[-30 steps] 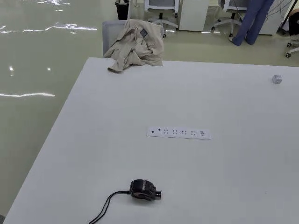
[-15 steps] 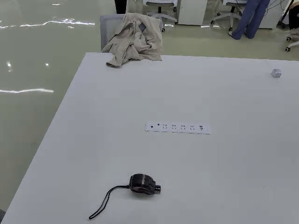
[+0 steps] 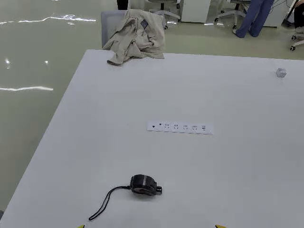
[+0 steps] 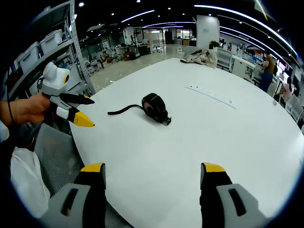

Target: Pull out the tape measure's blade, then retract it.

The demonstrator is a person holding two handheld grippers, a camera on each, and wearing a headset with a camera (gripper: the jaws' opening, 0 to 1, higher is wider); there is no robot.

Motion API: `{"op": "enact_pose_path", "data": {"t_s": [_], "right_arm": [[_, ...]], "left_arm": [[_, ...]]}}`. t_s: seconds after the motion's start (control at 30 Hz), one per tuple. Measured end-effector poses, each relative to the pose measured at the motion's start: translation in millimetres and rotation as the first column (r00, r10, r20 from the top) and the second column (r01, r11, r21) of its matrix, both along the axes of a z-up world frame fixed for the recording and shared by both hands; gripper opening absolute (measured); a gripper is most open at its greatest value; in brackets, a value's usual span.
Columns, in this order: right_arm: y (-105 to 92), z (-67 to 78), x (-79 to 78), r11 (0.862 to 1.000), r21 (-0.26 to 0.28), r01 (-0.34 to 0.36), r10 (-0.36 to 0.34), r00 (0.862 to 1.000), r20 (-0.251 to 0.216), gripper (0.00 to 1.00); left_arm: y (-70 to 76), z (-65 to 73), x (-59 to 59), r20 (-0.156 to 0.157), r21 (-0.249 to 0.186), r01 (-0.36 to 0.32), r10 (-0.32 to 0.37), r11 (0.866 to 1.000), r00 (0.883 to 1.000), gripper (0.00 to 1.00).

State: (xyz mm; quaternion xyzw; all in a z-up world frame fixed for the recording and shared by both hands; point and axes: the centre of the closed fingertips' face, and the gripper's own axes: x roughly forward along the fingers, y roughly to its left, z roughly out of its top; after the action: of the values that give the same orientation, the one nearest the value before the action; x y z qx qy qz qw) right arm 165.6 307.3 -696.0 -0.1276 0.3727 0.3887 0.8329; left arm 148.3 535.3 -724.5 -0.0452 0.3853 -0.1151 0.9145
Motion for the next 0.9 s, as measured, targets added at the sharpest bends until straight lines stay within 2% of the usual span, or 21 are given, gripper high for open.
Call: {"op": "enact_pose_path", "data": {"t_s": [0.4,0.9], "right_arm": [[3.7,-11.4,2.6,1.0,-0.015,-0.024,0.024,1.0,-0.013,0.82],[13.1,-19.6,10.1,0.998,-0.024,-0.053,0.052,0.998,-0.021,0.81]], "left_arm": [[-1.3,-6.4,5.2,-0.008,0.01,0.024,-0.023,1.0,1.0,0.92],[-7.8,-7.1,21.4,-0.004,0.007,0.036,-0.036,0.999,0.999,0.92]]}}
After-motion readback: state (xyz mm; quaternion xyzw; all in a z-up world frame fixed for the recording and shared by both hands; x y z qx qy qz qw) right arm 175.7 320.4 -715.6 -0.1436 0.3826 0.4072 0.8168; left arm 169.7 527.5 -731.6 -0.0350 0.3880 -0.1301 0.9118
